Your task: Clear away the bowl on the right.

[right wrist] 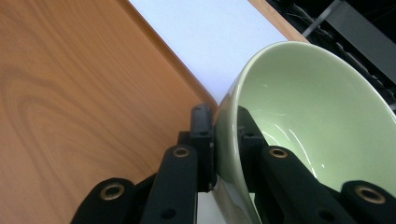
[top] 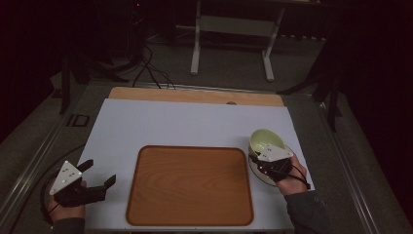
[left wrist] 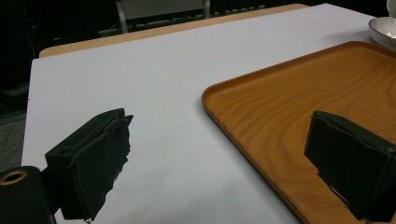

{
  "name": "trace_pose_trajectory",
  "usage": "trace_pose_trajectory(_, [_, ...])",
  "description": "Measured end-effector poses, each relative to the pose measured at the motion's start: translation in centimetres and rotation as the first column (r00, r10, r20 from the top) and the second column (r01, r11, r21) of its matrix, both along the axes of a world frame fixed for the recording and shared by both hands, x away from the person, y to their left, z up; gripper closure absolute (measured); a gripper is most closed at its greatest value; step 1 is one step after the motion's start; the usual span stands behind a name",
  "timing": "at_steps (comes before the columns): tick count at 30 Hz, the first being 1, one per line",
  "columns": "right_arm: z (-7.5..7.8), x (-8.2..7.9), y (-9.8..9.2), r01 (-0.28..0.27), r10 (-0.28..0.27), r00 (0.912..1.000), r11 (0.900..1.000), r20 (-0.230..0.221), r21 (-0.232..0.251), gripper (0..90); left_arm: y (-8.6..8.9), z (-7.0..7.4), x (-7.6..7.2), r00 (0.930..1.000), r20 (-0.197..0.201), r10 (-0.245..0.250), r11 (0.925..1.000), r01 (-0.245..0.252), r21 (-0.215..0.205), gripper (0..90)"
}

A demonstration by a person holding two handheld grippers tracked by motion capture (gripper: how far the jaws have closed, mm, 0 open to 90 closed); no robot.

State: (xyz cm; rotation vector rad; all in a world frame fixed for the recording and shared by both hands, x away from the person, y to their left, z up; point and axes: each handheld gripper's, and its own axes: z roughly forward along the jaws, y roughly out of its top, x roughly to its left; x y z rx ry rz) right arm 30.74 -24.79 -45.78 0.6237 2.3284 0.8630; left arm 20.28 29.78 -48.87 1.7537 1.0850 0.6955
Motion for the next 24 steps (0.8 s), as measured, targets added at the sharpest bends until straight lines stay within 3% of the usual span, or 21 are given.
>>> trace_pose_trajectory(24, [0.1,-0.2,1.9,-0.059,0.059,0.9982,0.998,0.011,0.004,81.5,0.0,0.0,0.0,1.0,0.001,0.002,1.0,-0.002,0.0,6.4])
